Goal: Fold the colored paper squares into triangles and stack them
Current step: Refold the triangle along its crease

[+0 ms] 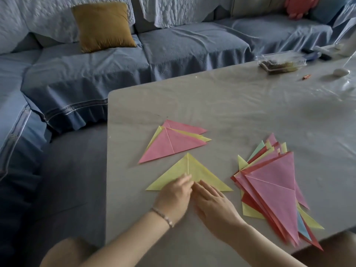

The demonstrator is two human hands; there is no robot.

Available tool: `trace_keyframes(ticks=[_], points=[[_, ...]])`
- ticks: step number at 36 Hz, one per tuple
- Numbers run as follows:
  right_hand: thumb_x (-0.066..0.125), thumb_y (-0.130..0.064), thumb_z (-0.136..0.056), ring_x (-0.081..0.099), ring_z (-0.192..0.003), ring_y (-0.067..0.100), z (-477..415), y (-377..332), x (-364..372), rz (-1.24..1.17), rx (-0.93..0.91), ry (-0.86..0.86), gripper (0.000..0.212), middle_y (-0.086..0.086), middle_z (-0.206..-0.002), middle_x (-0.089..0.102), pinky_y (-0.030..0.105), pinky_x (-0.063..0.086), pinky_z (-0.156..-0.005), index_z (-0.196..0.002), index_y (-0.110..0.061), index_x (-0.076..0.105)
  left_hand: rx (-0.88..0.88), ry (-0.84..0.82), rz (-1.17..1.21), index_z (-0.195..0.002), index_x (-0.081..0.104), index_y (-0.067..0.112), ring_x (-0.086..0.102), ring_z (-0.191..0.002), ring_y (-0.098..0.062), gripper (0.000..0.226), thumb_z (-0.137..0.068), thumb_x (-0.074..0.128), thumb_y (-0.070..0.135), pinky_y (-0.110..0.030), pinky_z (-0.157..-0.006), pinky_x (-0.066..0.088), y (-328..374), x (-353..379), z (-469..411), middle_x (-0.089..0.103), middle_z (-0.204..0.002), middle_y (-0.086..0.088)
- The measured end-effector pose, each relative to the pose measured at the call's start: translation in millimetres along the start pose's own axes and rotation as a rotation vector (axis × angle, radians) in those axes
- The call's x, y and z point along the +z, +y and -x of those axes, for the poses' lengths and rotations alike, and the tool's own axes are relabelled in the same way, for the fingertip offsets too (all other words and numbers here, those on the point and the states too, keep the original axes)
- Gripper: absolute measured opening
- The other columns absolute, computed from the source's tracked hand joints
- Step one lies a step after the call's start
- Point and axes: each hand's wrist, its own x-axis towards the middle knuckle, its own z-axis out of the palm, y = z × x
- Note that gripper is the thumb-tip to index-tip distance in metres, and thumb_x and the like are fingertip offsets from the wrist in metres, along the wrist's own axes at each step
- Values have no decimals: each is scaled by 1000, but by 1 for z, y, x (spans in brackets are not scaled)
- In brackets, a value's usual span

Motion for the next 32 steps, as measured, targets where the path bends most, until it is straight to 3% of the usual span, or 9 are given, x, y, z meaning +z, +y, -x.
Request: trace_keyframes(ticks=[2,6,10,18,24,26,28,30,32], points=[[37,-33,-79,62,-108,16,-2,-3,3,7,6,63,42,-7,-118,64,26,50,-86,-105,-25,69,19,-61,-4,-135,44,9,34,-135,-12,57,-90,14,25,-14,-108,16,-2,8,19,38,-145,0],[38,-35,-78,66,-96,13,-2,-9,6,-11,80,145,41,-8,-100,67,20,51,-78,-97,-19,71,8,-26,-54,-111,66,11,62,-107,-14,50,-73,35,10,-22,-93,45,-23,10,33,64,-119,0],[39,-31,-78,62,-82,12,4,-1,9,36,100,223,35,-9,-89,61,18,43,-78,-89,-19,70,-24,-28,-31,-117,62,9,57,-114,-17,43,-80,40,16,-20,-104,26,-33,9,43,61,-124,-3],[40,-25,-80,61,-78,19,24,26,8,149,136,405,36,-3,-84,63,31,36,-92,-87,-12,72,-167,8,-15,-113,65,9,59,-112,-16,46,-90,32,30,-17,-98,31,-49,-1,59,61,-123,-1],[27,-31,-96,56,-78,18,36,41,5,149,150,465,49,-3,-80,60,28,45,-81,-85,-11,71,-263,59,-59,-110,67,7,60,-109,-15,47,-87,34,31,-4,-100,21,-57,-10,71,62,-121,-2],[27,-31,-96,55,-79,17,37,41,2,155,172,491,51,-2,-80,61,29,39,-85,-84,-10,72,-265,64,-89,-105,70,8,64,-102,-15,45,-84,37,31,-12,-91,39,-57,-9,70,66,-115,-1],[34,-28,-90,57,-77,17,38,39,-1,153,204,468,43,-2,-79,62,29,41,-83,-82,-9,72,-262,79,-165,-91,74,9,70,-85,-16,31,-81,51,28,-24,-67,55,-54,-13,63,71,-101,-1],[41,-24,-83,60,-73,17,40,37,-5,120,241,404,34,-3,-77,61,25,49,-73,-78,-11,72,-292,95,-209,-71,72,8,68,-63,-21,13,-67,77,19,-28,-51,54,-50,-15,52,71,-79,-2],[51,-20,-78,62,-67,18,40,37,-10,97,283,336,21,-5,-73,59,27,53,-61,-68,-15,69,-318,43,-224,-58,62,10,60,-52,-24,27,-56,87,20,-28,-45,48,-49,-21,38,60,-62,-2]])
